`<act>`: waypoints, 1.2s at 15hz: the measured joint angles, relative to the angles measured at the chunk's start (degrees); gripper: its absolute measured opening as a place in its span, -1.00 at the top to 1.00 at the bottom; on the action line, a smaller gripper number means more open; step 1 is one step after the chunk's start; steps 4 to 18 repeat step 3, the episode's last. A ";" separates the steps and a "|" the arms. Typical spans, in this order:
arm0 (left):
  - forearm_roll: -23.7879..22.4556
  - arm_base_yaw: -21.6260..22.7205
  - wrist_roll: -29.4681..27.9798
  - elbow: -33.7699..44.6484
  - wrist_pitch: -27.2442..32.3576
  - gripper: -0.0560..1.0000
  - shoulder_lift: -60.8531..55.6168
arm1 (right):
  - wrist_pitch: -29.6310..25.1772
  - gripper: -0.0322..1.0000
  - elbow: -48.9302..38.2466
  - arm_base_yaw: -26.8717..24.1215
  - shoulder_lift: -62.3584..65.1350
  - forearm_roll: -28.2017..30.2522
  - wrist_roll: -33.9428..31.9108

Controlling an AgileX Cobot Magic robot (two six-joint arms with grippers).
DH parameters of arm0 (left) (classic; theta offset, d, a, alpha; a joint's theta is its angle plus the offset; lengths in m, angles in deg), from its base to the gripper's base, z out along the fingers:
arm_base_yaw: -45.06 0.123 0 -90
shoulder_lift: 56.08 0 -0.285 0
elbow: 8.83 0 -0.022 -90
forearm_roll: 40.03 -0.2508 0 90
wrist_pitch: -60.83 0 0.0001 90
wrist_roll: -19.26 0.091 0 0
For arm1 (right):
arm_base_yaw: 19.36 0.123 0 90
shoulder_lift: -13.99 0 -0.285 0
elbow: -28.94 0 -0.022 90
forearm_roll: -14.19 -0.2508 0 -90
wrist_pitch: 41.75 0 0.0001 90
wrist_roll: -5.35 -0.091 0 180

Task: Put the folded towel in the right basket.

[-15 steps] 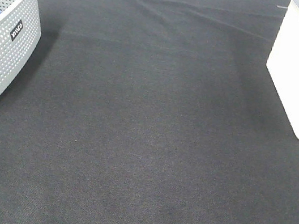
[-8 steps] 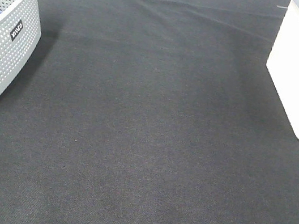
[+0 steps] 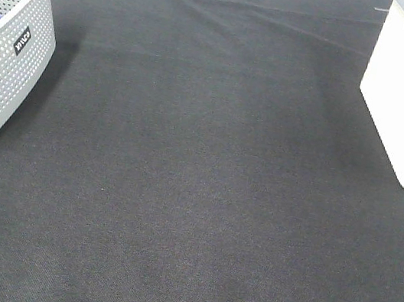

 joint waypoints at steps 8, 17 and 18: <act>0.00 0.00 0.00 0.00 0.00 -0.95 0.00 | 0.00 -0.35 0.00 0.00 0.00 0.00 0.00; 0.00 0.00 0.00 0.00 0.00 -0.95 0.00 | 0.00 -0.35 0.00 0.00 0.00 0.00 0.00; 0.00 0.00 0.00 0.00 0.00 -0.95 0.00 | 0.00 -0.35 0.00 0.00 0.00 0.00 0.00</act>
